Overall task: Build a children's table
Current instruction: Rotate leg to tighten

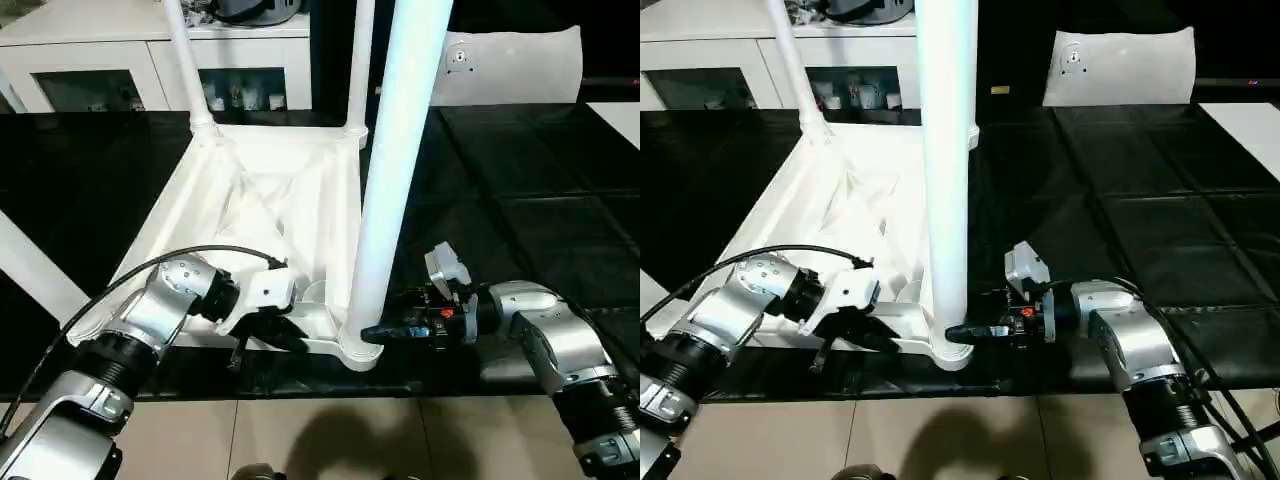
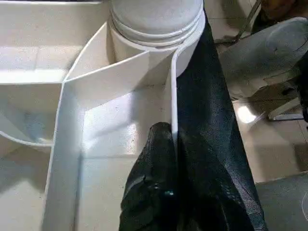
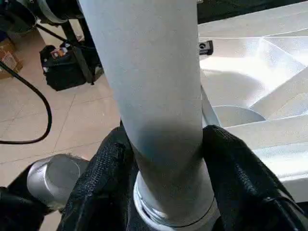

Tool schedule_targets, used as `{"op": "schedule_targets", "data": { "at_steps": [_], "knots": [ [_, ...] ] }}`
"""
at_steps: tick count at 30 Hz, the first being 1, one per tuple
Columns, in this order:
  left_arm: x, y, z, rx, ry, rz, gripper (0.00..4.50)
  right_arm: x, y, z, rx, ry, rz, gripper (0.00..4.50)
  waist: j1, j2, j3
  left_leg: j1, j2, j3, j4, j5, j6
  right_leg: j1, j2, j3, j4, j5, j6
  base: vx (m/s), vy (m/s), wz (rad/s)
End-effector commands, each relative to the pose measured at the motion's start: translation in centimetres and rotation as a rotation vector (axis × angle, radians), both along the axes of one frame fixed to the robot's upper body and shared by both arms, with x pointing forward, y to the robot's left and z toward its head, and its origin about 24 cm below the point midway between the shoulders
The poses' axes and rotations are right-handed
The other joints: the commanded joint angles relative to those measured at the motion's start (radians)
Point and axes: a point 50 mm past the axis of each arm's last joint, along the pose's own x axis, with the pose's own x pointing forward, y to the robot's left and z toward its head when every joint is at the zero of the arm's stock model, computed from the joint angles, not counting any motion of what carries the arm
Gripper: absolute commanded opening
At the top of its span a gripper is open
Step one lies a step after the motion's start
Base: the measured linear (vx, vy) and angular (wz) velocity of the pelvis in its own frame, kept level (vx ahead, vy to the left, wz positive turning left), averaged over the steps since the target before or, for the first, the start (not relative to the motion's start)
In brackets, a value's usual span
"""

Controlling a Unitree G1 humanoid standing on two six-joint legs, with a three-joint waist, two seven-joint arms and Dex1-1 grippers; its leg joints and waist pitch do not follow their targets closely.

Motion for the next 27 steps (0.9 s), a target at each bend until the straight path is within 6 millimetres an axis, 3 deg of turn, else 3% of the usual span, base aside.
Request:
{"op": "schedule_targets", "data": {
  "at_steps": [1, 4, 5, 6, 8, 9, 12, 13, 14, 15, 18, 19, 22, 24, 25, 27],
  "knots": [
    [-0.1, -1.4, -0.4, 0.011, 0.008, -0.019, 0.0, -0.1, 0.8, 0.1, 0.034, -0.004, -0.018, 1.89, -0.006, -0.007, -0.064, 0.006, 0.066, -0.019, -0.079, -0.191, 0.053, 0.052, -0.077, 0.062, -0.069, -0.376, -0.157, 0.0, 0.0, 0.0],
    [0.6, -2.3, -0.2, -0.034, 0.003, 0.093, 0.0, 0.3, 1.4, -0.5, 0.037, -0.036, -0.171, 1.89, -0.008, -0.01, -0.056, 0.013, 0.062, -0.02, -0.084, -0.251, 0.034, 0.051, -0.078, 0.059, -0.087, -0.491, -0.123, 0.0, 0.0, 0.0],
    [0.7, -2.6, -0.2, -0.049, 0.004, 0.123, 0.0, 0.5, 1.6, -0.8, 0.029, -0.048, -0.226, 1.89, -0.015, -0.006, -0.048, 0.026, 0.059, -0.02, -0.083, -0.298, 0.018, 0.039, -0.077, 0.056, -0.102, -0.567, -0.103, 0.0, 0.0, 0.0],
    [0.7, -2.6, -0.2, -0.049, 0.004, 0.123, 0.0, 0.5, 1.6, -0.8, 0.029, -0.048, -0.226, 1.89, -0.023, -0.01, -0.047, 0.031, 0.051, -0.023, -0.08, -0.326, 0.008, 0.04, -0.078, 0.048, -0.11, -0.634, -0.077, 0.0, 0.0, 0.0],
    [1.0, -3.5, -0.2, -0.07, -0.003, 0.19, 0.0, 1.2, 2.3, -1.3, 0.021, -0.06, -0.364, 1.89, -0.038, -0.008, -0.046, 0.022, 0.051, -0.03, -0.084, -0.333, 0.002, 0.045, -0.077, 0.041, -0.115, -0.662, -0.045, 0.0, 0.0, 0.0],
    [1.3, -4.5, -0.2, -0.091, -0.009, 0.257, 0.0, 1.8, 3.0, -1.5, 0.03, -0.052, -0.479, 1.87, -0.049, -0.007, -0.045, 0.026, 0.046, -0.033, -0.08, -0.356, 0.0, 0.043, -0.075, 0.033, -0.123, -0.686, -0.028, 0.0, 0.0, 0.0],
    [1.7, -5.8, -0.1, -0.123, -0.006, 0.337, 0.0, 2.5, 4.2, -1.6, 0.037, -0.043, -0.602, 1.87, -0.08, -0.004, -0.046, 0.019, 0.044, -0.04, -0.08, -0.381, -0.008, 0.05, -0.074, 0.017, -0.13, -0.689, -0.007, 0.0, 0.0, 0.0],
    [1.9, -6.4, -0.1, -0.139, -0.008, 0.377, 0.0, 2.9, 4.8, -1.6, 0.033, -0.044, -0.653, 1.87, -0.096, 0.005, -0.048, 0.017, 0.047, -0.045, -0.082, -0.396, -0.005, 0.055, -0.075, 0.011, -0.131, -0.659, -0.014, 0.0, 0.0, 0.0],
    [2.0, -6.6, 0.0, -0.144, -0.012, 0.393, 0.0, 3.0, 5.0, -1.6, 0.03, -0.045, -0.672, 1.87, -0.111, 0.006, -0.046, 0.005, 0.051, -0.052, -0.088, -0.418, 0.0, 0.065, -0.074, 0.004, -0.129, -0.636, -0.012, 0.0, 0.0, 0.0],
    [2.4, -7.5, 0.1, -0.163, -0.02, 0.464, 0.0, 3.8, 5.7, -1.6, 0.023, -0.036, -0.775, 1.86, -0.126, 0.016, -0.047, 0.011, 0.056, -0.057, -0.09, -0.458, 0.0, 0.066, -0.077, -0.001, -0.13, -0.606, -0.019, 0.0, 0.0, 0.0],
    [2.8, -8.6, 0.3, -0.178, -0.042, 0.54, 0.0, 4.8, 6.2, -1.5, 0.005, -0.03, -0.902, 1.86, -0.148, 0.01, -0.05, 0.007, 0.05, -0.055, -0.088, -0.435, 0.004, 0.061, -0.081, 0.011, -0.121, -0.529, -0.073, 0.0, 0.0, 0.0],
    [2.9, -9.0, 0.4, -0.18, -0.049, 0.559, 0.0, 5.2, 6.3, -1.5, -0.002, -0.027, -0.951, 1.86, -0.148, 0.01, -0.051, 0.008, 0.048, -0.054, -0.087, -0.427, 0.008, 0.061, -0.081, 0.012, -0.123, -0.528, -0.078, 0.0, 0.0, 0.0],
    [2.9, -9.9, 0.6, -0.179, -0.074, 0.586, 0.0, 6.1, 6.6, -1.3, -0.03, -0.032, -1.072, 1.86, -0.15, 0.007, -0.061, -0.005, 0.048, -0.048, -0.086, -0.314, 0.032, 0.068, -0.083, 0.026, -0.107, -0.409, -0.124, 0.0, 0.0, 0.0],
    [2.8, -9.8, 0.6, -0.17, -0.085, 0.58, 0.0, 6.0, 6.7, -1.0, 0.013, -0.034, -1.073, 1.86, -0.143, 0.002, -0.065, -0.008, 0.047, -0.039, -0.08, -0.23, 0.066, 0.07, -0.084, 0.031, -0.1, -0.351, -0.147, 0.026, -0.018, 0.02],
    [2.8, -9.8, 0.6, -0.17, -0.085, 0.58, 0.0, 6.0, 6.7, -1.0, 0.013, -0.034, -1.073, 2.21, -0.14, 0.003, -0.066, -0.009, 0.048, -0.039, -0.078, -0.212, 0.073, 0.071, -0.085, 0.032, -0.097, -0.339, -0.154, 0.053, -0.036, 0.03],
    [2.7, -9.4, 0.4, -0.157, -0.099, 0.566, 0.0, 5.8, 6.4, -0.7, 0.053, -0.057, -1.061, 2.56, -0.13, 0.005, -0.075, -0.018, 0.05, -0.037, -0.072, -0.095, 0.107, 0.079, -0.082, 0.035, -0.076, -0.203, -0.181, 0.027, -0.021, 0.0]
  ]
}}
